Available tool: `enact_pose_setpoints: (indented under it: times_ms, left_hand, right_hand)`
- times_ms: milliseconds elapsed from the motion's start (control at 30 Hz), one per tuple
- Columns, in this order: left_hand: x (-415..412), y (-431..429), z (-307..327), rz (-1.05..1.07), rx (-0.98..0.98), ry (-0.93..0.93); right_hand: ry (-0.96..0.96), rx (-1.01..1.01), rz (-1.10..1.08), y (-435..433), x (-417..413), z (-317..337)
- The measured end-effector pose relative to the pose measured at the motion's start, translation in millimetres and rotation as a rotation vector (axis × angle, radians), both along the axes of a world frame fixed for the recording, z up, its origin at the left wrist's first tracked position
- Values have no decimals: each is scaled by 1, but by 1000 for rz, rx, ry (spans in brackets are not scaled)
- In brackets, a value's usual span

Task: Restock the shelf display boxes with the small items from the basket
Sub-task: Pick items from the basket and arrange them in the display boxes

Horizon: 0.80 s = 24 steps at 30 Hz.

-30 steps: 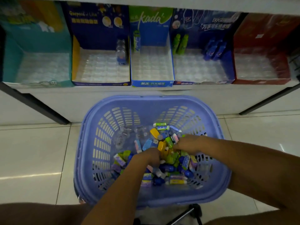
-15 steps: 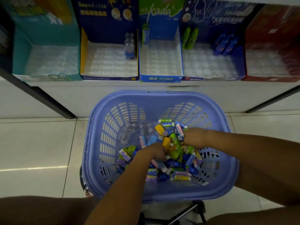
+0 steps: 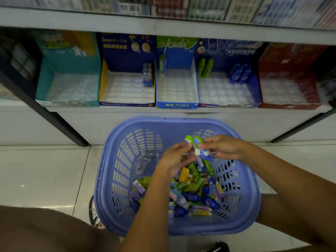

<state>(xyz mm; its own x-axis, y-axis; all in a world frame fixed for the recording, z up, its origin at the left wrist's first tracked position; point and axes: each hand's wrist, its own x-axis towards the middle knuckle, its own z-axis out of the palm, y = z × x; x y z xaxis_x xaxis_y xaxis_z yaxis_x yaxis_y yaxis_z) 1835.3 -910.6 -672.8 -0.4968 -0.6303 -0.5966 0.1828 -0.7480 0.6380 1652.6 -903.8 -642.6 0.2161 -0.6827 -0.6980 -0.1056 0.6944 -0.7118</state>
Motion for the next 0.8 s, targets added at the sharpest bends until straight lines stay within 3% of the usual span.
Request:
enact_pose_setpoints:
  times_ms: [100, 233, 333, 467, 667, 800]
  left_hand:
    - [-6, 9, 7, 82, 70, 34]
    - [-15, 9, 28, 226, 96, 218]
    - [-17, 5, 43, 266, -49, 208]
    - [-11, -4, 63, 346, -157, 197]
    - [23, -24, 90, 326, -416, 21]
    - [36, -43, 101, 359, -493, -60]
  right_hand:
    - [-180, -51, -332, 1, 25, 7]
    - [-178, -172, -456, 3, 58, 26]
    - [-75, -315, -398, 2, 69, 49]
    - [329, -474, -145, -7, 73, 87]
    - [526, -628, 28, -31, 67, 117]
    - [449, -645, -177, -64, 64, 126]
